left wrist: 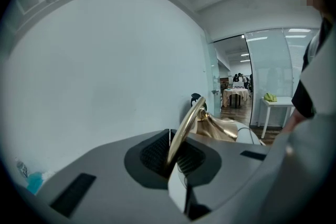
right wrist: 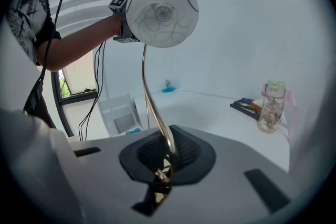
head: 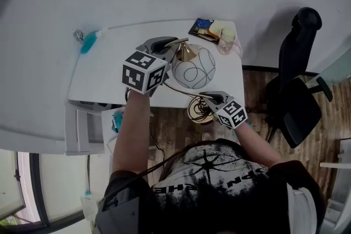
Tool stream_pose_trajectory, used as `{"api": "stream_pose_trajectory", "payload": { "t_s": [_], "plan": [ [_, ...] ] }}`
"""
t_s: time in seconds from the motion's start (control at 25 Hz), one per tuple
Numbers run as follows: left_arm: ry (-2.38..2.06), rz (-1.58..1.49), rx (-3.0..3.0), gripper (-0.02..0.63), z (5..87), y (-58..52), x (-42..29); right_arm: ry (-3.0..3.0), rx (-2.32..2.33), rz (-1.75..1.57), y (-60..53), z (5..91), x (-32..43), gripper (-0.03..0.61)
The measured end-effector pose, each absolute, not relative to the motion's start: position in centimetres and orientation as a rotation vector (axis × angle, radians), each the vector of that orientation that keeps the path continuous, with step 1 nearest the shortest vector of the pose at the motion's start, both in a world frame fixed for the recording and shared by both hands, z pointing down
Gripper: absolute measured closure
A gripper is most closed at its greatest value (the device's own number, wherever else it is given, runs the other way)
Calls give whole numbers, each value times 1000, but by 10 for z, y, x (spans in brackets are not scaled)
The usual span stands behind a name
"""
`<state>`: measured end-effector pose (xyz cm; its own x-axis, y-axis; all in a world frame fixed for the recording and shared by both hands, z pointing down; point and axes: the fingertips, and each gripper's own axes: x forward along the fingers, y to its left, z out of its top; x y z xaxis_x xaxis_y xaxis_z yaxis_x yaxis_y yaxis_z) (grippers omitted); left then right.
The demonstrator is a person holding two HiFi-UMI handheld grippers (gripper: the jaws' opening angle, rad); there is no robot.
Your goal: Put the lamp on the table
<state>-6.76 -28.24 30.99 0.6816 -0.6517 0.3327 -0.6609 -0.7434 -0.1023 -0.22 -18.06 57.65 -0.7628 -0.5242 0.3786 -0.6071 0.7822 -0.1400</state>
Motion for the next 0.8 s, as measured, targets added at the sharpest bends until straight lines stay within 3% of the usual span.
{"api": "stream_pose_trajectory", "payload": {
  "t_s": [0.8],
  "plan": [
    [-1177, 550, 2806, 595, 317, -400, -52, -2674, 783, 335, -308, 583, 19, 561]
  ]
}}
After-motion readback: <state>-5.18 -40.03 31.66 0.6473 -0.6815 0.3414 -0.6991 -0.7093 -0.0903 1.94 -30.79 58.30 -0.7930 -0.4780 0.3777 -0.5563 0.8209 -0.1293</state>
